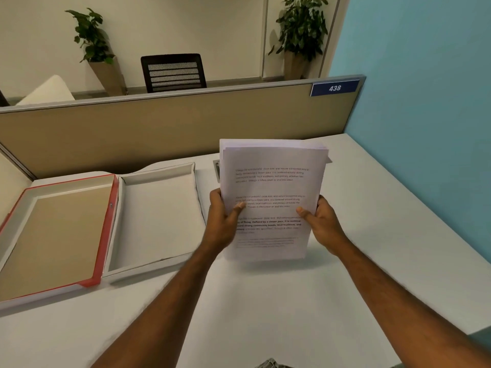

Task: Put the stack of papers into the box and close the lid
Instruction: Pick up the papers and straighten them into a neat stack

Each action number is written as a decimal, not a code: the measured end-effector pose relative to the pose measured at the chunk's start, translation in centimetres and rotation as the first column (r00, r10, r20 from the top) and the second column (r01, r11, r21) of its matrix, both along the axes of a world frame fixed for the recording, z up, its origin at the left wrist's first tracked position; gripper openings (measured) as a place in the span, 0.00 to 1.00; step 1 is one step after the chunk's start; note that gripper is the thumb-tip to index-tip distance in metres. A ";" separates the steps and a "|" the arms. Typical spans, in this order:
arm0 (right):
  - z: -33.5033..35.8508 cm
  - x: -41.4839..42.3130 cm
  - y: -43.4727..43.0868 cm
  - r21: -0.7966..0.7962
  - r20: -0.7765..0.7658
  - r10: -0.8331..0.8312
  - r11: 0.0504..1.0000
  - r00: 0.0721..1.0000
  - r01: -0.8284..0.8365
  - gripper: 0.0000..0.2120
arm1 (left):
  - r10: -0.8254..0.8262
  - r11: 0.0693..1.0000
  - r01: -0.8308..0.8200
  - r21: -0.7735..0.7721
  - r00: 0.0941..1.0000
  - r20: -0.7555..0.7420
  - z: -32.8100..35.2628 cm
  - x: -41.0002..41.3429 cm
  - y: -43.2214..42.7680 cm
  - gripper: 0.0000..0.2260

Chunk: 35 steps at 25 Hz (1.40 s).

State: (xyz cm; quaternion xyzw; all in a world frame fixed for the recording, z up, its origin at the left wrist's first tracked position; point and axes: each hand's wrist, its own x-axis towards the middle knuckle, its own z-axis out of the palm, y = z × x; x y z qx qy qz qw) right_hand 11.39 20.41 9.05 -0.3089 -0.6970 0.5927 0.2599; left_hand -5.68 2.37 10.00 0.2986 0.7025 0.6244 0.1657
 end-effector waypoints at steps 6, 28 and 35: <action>-0.8 -1.0 -0.4 0.116 -0.023 0.011 0.993 1.000 -0.009 0.20 | 0.102 0.993 -0.098 0.071 0.993 -0.062 -1.8 1.4 -0.6 0.14; 7.6 -5.1 -0.7 0.217 -0.152 -0.429 0.864 0.890 0.453 0.09 | 0.480 0.863 -0.500 0.077 0.857 0.185 6.8 0.5 3.7 0.09; 2.1 -1.7 -1.1 0.156 -0.205 -0.125 0.975 0.971 0.159 0.14 | 0.183 0.962 -0.183 0.202 0.983 0.018 1.1 1.9 0.4 0.15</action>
